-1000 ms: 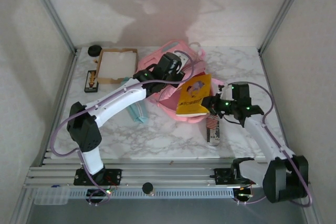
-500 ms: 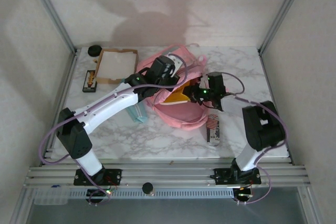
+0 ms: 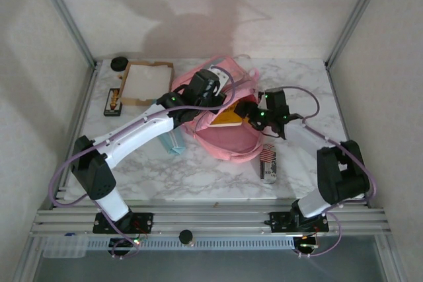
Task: Pack the student bag
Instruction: Place the book in the student bag, then close the student bag at the top-center of the table.
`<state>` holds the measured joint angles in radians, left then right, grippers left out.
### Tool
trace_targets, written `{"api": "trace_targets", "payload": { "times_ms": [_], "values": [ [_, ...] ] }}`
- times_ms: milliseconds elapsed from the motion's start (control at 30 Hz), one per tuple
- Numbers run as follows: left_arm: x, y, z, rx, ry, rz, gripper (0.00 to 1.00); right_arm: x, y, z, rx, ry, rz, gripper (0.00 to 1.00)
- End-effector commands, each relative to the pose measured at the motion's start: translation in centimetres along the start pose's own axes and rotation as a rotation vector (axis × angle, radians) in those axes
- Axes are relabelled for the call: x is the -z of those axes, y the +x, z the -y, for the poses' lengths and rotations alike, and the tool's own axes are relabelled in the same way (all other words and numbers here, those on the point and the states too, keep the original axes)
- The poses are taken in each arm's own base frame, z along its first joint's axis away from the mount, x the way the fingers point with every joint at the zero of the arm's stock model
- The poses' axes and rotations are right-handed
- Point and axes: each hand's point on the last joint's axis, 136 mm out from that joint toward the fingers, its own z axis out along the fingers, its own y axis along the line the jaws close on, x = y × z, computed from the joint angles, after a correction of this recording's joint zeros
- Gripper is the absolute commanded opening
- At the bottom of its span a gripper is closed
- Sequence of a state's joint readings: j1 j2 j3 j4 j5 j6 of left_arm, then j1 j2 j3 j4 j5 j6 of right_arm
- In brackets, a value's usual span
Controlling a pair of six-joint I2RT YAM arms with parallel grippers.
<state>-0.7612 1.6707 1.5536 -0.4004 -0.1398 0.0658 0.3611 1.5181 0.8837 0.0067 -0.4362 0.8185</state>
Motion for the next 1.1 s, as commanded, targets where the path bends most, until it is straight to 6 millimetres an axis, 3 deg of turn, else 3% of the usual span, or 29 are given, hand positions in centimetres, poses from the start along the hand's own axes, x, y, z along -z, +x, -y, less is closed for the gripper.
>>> {"api": "trace_targets", "payload": {
  "times_ms": [0,100,167,233,367,467,533,600,700,833,933,1067],
  "values": [
    [1.8,-4.1,-1.1,0.092,-0.007,0.145,0.00,-0.6,3.4,1.9,-0.059,0.073,-0.023,0.55],
    [1.5,-3.9,-0.8,0.090,0.003,0.132,0.00,-1.9,5.0,0.7,-0.044,0.048,-0.045,0.45],
    [1.3,-3.7,-0.5,0.085,0.016,0.119,0.00,-3.2,4.6,1.2,-0.057,0.066,-0.041,0.36],
    [1.3,-3.6,-0.2,0.092,0.028,0.118,0.00,-4.3,3.1,1.7,-0.042,0.099,0.010,0.23],
    [1.3,-3.1,1.1,0.105,0.084,0.103,0.00,-5.6,-2.2,0.3,0.018,0.066,0.153,0.13],
    [1.0,-2.8,2.1,0.120,0.113,0.099,0.00,-5.6,-5.8,-0.7,0.070,0.046,0.245,0.16],
    [0.4,-2.7,2.6,0.144,0.130,0.096,0.00,-6.0,-6.7,-0.3,0.087,0.078,0.246,0.16],
    [-0.2,-2.8,2.5,0.186,0.113,0.099,0.00,-5.8,-6.0,0.9,0.086,0.115,0.207,0.16],
    [-1.5,-3.0,2.5,0.248,0.097,0.092,0.00,-3.5,-3.0,2.5,0.084,0.129,0.165,0.21],
    [-4.2,-2.5,3.7,0.318,0.120,0.066,0.00,1.0,0.2,6.1,0.084,0.259,0.109,0.24],
    [-6.5,-1.9,4.7,0.366,0.131,0.037,0.00,5.0,1.6,7.7,0.085,0.342,0.138,0.27],
    [-8.9,-0.8,7.2,0.399,0.179,-0.012,0.00,8.9,2.0,9.4,0.083,0.475,0.158,0.28]
  ]
}}
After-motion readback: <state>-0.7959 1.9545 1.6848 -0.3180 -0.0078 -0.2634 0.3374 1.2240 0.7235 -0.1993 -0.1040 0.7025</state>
